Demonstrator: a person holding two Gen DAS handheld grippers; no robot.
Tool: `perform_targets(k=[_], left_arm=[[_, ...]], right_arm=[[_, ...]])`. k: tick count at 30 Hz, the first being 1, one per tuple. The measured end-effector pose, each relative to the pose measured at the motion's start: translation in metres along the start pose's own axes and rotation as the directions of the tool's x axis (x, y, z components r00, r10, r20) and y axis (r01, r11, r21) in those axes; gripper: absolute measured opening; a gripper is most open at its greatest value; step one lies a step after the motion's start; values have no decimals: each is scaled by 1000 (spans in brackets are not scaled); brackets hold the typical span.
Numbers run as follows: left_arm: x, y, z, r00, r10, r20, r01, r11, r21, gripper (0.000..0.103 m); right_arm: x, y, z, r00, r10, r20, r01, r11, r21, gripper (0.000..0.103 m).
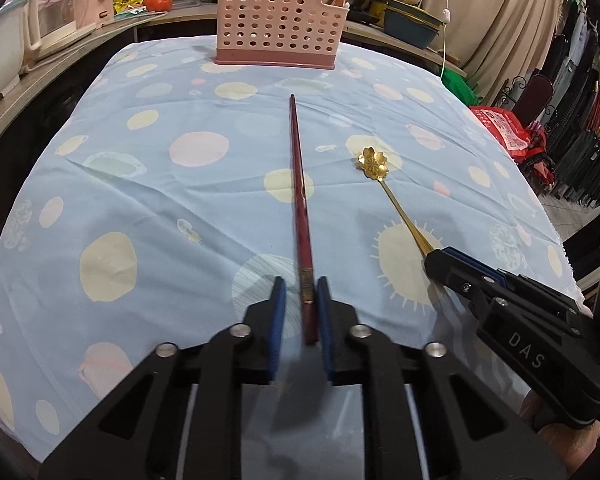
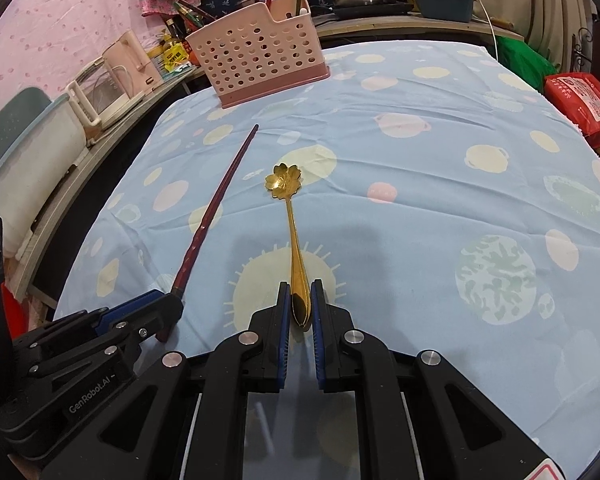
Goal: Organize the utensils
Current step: 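Grasp the gold spoon handle with the right tool while the left tool grasps the dark chopstick, then lift the gold spoon with the right tool while the left tool lifts the dark chopstick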
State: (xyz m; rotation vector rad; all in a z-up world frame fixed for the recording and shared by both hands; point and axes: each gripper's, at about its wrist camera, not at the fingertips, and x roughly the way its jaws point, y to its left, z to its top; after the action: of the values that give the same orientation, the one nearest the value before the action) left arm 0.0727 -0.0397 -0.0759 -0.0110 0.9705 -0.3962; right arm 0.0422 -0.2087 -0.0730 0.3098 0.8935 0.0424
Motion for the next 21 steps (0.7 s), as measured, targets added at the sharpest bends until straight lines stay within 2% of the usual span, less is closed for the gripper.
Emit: perform_targets(k=[6,14,17,21], left_arm=[[0,5,0,1000,-26,-7,26,999,-24,7],[0,6,-1,999,-35,-7,35,999,-40,7],[0,7,-1,999,-40,-7,39,998,-44,7],[0,7,-1,999,-37,-6,37,998,-42,7]], right_arm=[[-3,-5,-2,1000,24,2,-24,999,25,12],[-4,-20,-4,992,127,-1,-126,984,129,17],[-2,-25,-4,988,153,3,-152,975,163,17],[-1,-27,-4,989,150,2,-148,973,177,10]])
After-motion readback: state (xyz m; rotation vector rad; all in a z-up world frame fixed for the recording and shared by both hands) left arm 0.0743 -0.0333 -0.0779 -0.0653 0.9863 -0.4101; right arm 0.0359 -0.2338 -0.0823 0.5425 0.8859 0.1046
